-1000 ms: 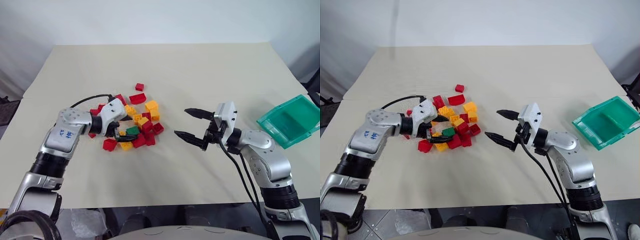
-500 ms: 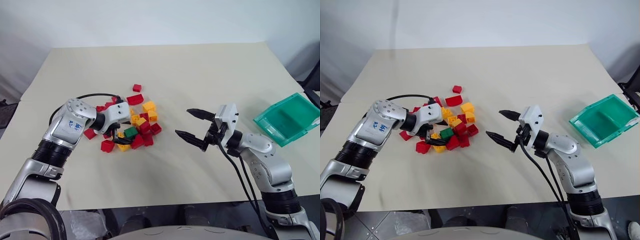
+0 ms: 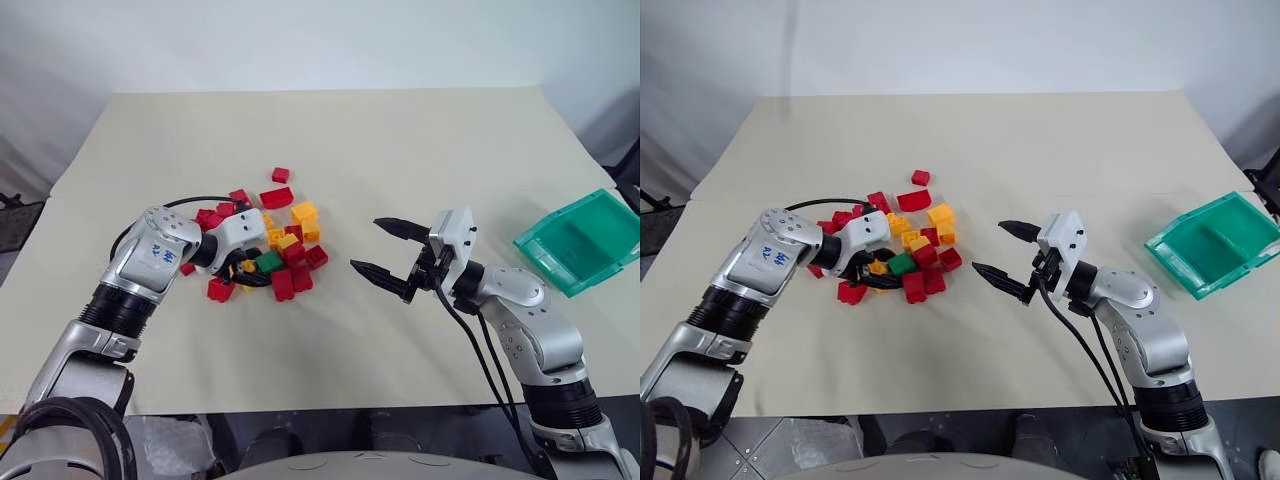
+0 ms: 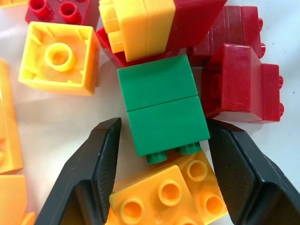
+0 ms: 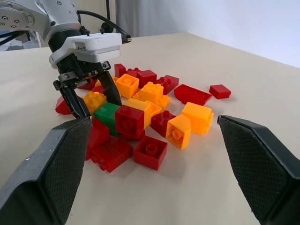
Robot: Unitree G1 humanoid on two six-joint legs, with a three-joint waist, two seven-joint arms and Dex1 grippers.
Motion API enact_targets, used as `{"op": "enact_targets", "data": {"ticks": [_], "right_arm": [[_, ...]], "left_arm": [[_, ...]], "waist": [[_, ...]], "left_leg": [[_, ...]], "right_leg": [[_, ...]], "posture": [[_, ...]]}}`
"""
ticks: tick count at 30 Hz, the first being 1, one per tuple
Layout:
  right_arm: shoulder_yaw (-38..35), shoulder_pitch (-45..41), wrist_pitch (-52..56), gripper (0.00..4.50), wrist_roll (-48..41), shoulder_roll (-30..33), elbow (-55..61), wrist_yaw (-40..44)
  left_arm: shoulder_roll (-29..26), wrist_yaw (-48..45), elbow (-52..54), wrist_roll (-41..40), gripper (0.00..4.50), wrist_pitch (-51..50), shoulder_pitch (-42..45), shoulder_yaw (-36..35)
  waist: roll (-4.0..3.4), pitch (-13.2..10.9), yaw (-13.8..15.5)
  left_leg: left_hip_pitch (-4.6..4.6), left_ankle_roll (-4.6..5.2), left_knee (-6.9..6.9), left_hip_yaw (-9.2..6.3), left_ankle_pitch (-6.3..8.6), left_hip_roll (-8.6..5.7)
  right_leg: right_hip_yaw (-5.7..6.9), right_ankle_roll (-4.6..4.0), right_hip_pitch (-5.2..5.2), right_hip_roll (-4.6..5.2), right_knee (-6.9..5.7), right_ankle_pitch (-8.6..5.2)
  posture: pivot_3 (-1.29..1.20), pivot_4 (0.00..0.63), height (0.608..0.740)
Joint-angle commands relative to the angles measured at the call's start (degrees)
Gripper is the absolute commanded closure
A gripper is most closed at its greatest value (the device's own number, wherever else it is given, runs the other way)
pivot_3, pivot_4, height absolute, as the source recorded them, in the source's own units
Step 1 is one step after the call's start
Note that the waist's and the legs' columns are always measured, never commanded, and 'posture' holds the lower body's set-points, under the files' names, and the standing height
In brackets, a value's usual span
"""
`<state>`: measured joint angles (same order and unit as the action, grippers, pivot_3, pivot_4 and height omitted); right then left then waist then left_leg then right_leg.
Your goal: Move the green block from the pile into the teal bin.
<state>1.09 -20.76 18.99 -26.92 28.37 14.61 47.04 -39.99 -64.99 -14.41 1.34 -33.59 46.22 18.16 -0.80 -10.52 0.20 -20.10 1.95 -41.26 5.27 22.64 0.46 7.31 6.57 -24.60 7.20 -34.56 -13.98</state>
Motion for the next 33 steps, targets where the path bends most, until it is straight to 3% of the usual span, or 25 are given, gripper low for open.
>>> {"op": "enact_targets", "data": {"ticks": [1,5,9,23,30,33], "right_arm": [[-1.1,-0.6,-0.7,0.0,-0.4,0.2,1.7,-0.1],[-1.7,-0.3,-0.5,0.0,-0.5,0.8,1.9,0.2],[-2.2,-0.5,-0.6,0.0,-0.5,1.4,1.6,0.2],[-3.0,-0.9,-0.8,0.0,-0.3,1.9,0.8,0.1],[-4.6,-0.2,-0.5,0.0,-0.9,3.5,1.0,0.3],[-7.9,3.5,0.5,0.0,-2.3,7.5,2.3,3.1]], "left_arm": [[0.8,2.6,-2.0,-0.3,1.94,0.8,1.2,-2.6],[2.3,4.5,-3.9,-3.0,1.98,1.5,3.5,-7.4],[2.7,4.2,-4.4,-5.8,3.04,0.3,5.7,-10.2],[0.2,-1.4,0.7,-8.8,3.05,-3.8,5.2,-9.1],[2.3,-4.2,4.4,-13.7,3.05,-6.9,8.5,-9.6],[6.8,-5.1,5.4,-15.8,3.05,-7.2,10.7,-7.6]], "waist": [[0.0,0.0,0.1],[0.06,0.0,0.1],[0.13,-0.1,0.0],[0.16,-0.1,-0.1],[0.18,-0.1,-0.2],[0.19,-0.1,0.5]], "left_leg": [[-0.01,0.02,-0.01,-0.01,-0.01,-0.02],[-0.06,0.05,-0.04,-0.05,-0.03,-0.06],[-0.1,0.05,-0.01,-0.06,-0.03,-0.09],[-0.1,0.05,0.04,-0.09,-0.03,-0.34],[-0.11,0.05,0.04,-0.1,-0.03,-0.34],[-0.11,0.05,0.03,-0.14,-0.03,-0.34]], "right_leg": [[0.0,0.0,0.0,0.03,-0.02,0.0],[0.04,0.0,-0.02,0.1,-0.07,0.0],[0.08,0.0,-0.07,0.12,-0.06,0.0],[0.1,0.01,-0.06,0.15,-0.03,0.0],[0.11,0.01,-0.06,0.19,-0.03,0.0],[0.14,0.01,-0.04,0.2,-0.01,0.0]], "posture": [[0.0,0.15,0.74],[0.0,0.15,0.74],[0.0,0.15,0.74],[0.0,0.15,0.74],[0.0,0.15,0.74],[0.0,0.15,0.74]]}}
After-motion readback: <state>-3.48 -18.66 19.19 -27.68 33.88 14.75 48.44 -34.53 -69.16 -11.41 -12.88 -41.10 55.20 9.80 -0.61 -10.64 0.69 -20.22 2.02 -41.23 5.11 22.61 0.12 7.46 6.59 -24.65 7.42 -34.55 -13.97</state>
